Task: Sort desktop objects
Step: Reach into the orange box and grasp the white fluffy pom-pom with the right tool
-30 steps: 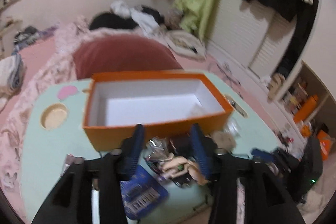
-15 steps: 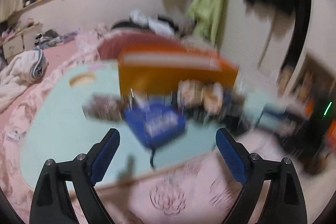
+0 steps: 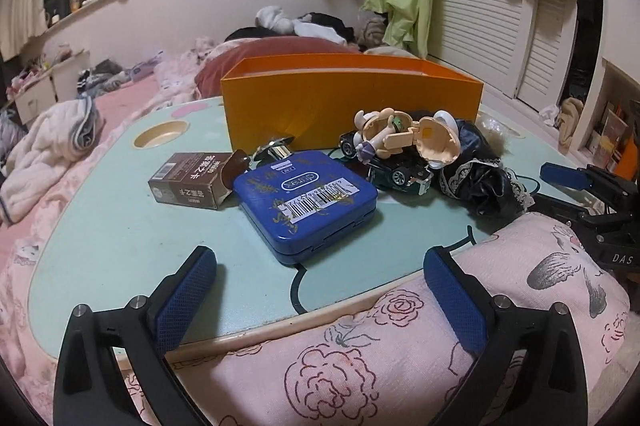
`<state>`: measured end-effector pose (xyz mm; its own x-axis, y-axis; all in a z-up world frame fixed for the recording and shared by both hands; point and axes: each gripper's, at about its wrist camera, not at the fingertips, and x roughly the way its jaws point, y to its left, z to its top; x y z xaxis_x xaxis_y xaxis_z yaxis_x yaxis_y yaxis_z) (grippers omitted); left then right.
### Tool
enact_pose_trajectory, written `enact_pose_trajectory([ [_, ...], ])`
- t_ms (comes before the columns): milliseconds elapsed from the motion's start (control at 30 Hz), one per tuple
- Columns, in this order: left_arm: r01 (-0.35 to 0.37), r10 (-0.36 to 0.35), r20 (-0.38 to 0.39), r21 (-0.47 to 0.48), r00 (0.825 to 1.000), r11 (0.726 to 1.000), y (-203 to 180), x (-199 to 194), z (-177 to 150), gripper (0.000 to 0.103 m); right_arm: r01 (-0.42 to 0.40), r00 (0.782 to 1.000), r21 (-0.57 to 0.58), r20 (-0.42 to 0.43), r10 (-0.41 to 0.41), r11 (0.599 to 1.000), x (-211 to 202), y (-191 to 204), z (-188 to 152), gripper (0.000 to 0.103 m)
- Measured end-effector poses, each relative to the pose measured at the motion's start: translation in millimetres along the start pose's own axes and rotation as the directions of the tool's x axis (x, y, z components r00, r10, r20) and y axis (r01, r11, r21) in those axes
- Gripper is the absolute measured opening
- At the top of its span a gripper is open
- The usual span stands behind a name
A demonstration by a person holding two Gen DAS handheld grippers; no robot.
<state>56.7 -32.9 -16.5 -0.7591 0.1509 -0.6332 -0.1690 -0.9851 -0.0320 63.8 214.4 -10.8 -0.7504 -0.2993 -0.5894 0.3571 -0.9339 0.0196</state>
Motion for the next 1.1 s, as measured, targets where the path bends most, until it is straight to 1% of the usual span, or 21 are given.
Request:
enact_pose_trajectory([
  [233,0.001,-0.001,0.000,-0.001,1.000,1.000,0.0,-0.4,-0.2,0.103,0.012,1.000,-0.002,-0.001,-0.012,1.000,-2.8,1.9,0.3,0.073],
  [300,0.002,-0.002,0.001,-0.001,1.000,1.000,-0.1,-1.4,-0.1,0.103,0.020,0.999,-0.006,0.029,-0.020,1.000,-10.7,5.6,5.7,0.073],
  [333,0.002,-0.002,0.000,-0.001,1.000,1.000,-0.2,-1.4,-0.1,0.103,0.016,0.998,-0.010,0.063,-0.015,1.000,-16.9,7.6,14.3,0.073],
  [400,0.001,-0.001,0.001,0.000,1.000,1.000,0.0,-1.5,-0.2,0.103,-0.005,0.995,-0.003,0.101,0.006,1.000,-22.3,11.0,34.8,0.073],
  [467,0.002,-0.002,0.001,-0.001,1.000,1.000,0.1,-1.7,-0.2,0.103,-0.046,0.993,0.025,0.108,0.043,0.999,-20.9,13.0,63.9,0.073],
  [533,0.002,-0.002,0.001,-0.001,1.000,1.000,0.0,-1.7,-0.2,0.103,-0.062,0.995,0.069,0.088,0.056,0.996,-8.9,14.5,94.0,0.073],
  [600,0.002,-0.002,0.001,-0.001,1.000,1.000,0.3,-0.7,-0.4,0.103,-0.059,0.998,0.112,0.024,0.057,0.992,15.1,18.4,123.3,0.073],
  [667,0.002,-0.002,0.001,0.000,1.000,1.000,-0.2,-2.0,-0.3,0.103,-0.058,0.996,0.146,-0.054,0.066,0.988,39.2,24.3,141.2,0.073],
  [733,0.002,-0.002,0.001,-0.001,1.000,1.000,-0.2,-1.7,-0.3,0.103,-0.074,0.991,0.167,-0.102,0.092,0.983,59.3,29.8,150.1,0.073],
  [800,0.002,-0.002,0.001,-0.001,1.000,1.000,-0.5,-2.0,-0.3,0.103,-0.051,0.987,0.159,-0.145,0.074,0.986,77.1,36.4,150.2,0.073],
  [833,0.002,-0.002,0.001,-0.001,1.000,1.000,-0.5,-1.8,-0.4,0.103,-0.032,0.982,0.140,-0.182,0.058,0.990,87.3,40.0,146.2,0.073],
  [867,0.002,-0.002,-0.001,-0.001,1.000,1.000,-0.6,-1.9,-0.6,0.103,-0.038,0.979,0.139,-0.191,0.065,0.990,91.7,40.8,142.2,0.073],
  [900,0.002,-0.002,0.000,-0.002,1.000,1.000,-0.1,-0.8,-0.8,0.103,-0.057,0.982,0.161,-0.168,0.084,0.985,91.1,37.8,137.0,0.074],
  [967,0.001,-0.001,-0.001,-0.002,1.000,1.000,-2.8,-6.1,-0.3,0.103,-0.063,0.986,0.149,-0.141,0.085,0.987,86.1,33.2,133.6,0.077],
  [1033,0.002,-0.002,0.000,-0.002,1.000,1.000,-2.7,-6.3,-0.7,0.103,-0.072,0.986,0.145,-0.142,0.093,0.987,84.2,28.1,131.9,0.079],
  [1100,0.001,-0.001,0.000,-0.001,1.000,1.000,-2.8,-6.3,-0.9,0.103,-0.096,0.983,0.153,-0.144,0.118,0.984,82.8,23.5,129.8,0.080],
])
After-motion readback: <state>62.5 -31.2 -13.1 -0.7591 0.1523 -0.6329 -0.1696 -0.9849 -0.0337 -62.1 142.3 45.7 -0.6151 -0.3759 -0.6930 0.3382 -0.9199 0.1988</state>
